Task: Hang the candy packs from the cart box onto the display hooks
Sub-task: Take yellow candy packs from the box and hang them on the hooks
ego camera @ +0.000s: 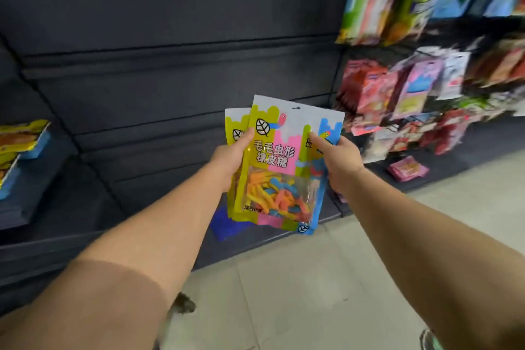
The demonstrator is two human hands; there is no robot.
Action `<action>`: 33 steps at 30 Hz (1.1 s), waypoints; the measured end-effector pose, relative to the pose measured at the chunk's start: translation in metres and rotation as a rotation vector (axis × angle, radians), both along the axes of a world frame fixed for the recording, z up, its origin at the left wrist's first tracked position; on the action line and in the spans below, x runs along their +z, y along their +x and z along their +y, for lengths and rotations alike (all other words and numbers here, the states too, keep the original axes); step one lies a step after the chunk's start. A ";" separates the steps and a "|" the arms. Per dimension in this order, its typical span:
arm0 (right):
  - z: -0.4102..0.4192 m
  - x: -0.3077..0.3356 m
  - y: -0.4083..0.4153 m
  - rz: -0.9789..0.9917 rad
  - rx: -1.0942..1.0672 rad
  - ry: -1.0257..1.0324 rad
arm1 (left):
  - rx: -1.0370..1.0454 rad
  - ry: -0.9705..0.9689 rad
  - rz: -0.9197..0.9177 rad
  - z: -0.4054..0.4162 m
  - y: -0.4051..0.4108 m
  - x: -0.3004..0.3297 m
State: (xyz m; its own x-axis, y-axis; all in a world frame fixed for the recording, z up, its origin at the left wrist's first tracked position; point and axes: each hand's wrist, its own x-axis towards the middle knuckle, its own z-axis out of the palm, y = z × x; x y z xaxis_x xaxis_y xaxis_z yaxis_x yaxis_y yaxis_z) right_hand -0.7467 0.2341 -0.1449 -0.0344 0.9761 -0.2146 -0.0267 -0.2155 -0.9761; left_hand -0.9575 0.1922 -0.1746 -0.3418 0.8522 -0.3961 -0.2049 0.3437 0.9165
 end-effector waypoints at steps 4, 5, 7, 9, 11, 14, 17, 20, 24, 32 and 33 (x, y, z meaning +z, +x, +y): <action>0.016 0.018 0.138 -0.019 -0.185 0.058 | -0.181 0.036 -0.018 0.043 0.136 0.021; 0.016 0.021 0.167 -0.014 -0.228 0.067 | -0.235 0.035 -0.025 0.050 0.166 0.029; 0.016 0.025 0.219 -0.004 -0.303 0.084 | -0.326 0.058 -0.019 0.061 0.223 0.042; 0.017 0.027 0.264 -0.004 -0.378 0.087 | -0.391 0.069 0.005 0.077 0.272 0.048; 0.019 0.028 0.300 -0.003 -0.447 0.082 | -0.466 0.062 0.031 0.095 0.309 0.049; 0.030 0.025 0.343 0.022 -0.512 0.067 | -0.539 0.066 0.042 0.127 0.356 0.045; 0.049 0.024 0.377 0.044 -0.573 0.067 | -0.581 0.082 0.035 0.160 0.397 0.041; 0.078 0.024 0.411 0.080 -0.617 0.070 | -0.622 0.097 0.013 0.200 0.435 0.035; 0.131 0.029 0.451 0.059 -0.622 0.057 | -0.640 0.097 -0.002 0.264 0.479 0.035; 0.252 0.046 0.539 0.087 -0.697 0.068 | -0.700 0.098 0.004 0.400 0.574 0.056; 0.263 0.044 0.553 0.080 -0.710 0.059 | -0.712 0.078 0.010 0.412 0.586 0.053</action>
State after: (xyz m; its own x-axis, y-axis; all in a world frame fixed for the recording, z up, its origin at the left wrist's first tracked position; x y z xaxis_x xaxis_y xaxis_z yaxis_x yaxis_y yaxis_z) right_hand -0.1941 0.4967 -0.1009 0.5999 0.7787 -0.1837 -0.2125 -0.0662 -0.9749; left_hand -0.3714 0.6042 -0.1211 0.3045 0.8955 -0.3246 0.0536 0.3242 0.9445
